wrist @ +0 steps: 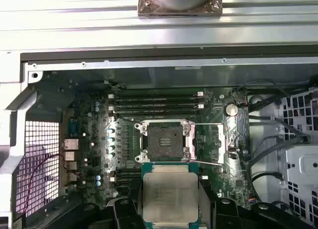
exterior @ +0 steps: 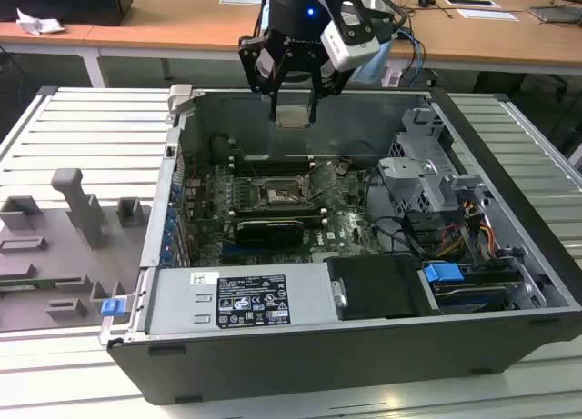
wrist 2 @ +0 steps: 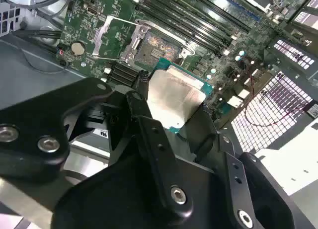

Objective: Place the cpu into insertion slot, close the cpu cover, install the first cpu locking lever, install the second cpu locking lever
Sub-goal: 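Place the cpu into insertion slot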

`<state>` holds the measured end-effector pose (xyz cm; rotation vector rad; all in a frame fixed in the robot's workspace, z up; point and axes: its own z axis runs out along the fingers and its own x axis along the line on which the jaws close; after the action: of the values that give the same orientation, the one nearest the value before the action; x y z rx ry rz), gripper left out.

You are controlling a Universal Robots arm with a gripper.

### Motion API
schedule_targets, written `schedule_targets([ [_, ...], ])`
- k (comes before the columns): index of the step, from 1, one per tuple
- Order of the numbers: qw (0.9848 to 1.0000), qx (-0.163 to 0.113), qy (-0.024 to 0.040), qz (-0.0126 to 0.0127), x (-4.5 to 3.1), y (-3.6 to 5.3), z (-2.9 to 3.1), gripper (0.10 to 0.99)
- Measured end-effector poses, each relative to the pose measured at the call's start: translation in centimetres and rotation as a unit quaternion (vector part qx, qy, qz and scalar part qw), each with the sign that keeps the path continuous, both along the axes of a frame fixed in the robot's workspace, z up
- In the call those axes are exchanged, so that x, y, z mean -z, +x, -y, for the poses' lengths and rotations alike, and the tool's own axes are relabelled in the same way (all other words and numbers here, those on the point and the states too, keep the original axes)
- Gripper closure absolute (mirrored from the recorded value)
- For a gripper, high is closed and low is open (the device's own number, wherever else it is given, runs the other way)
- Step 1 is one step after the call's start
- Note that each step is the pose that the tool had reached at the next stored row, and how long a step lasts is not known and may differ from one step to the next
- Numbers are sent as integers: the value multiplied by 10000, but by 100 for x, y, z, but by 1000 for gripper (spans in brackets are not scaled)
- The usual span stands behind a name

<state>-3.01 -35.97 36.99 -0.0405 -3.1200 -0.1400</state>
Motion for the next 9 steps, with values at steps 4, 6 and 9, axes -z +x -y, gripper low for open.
schedule_targets([
  [4,9991,420,-1,-1,5,0,0,549],
  [6,9991,426,0,-3,12,0,0,549],
  [9,9991,427,0,-4,19,0,0,549],
])
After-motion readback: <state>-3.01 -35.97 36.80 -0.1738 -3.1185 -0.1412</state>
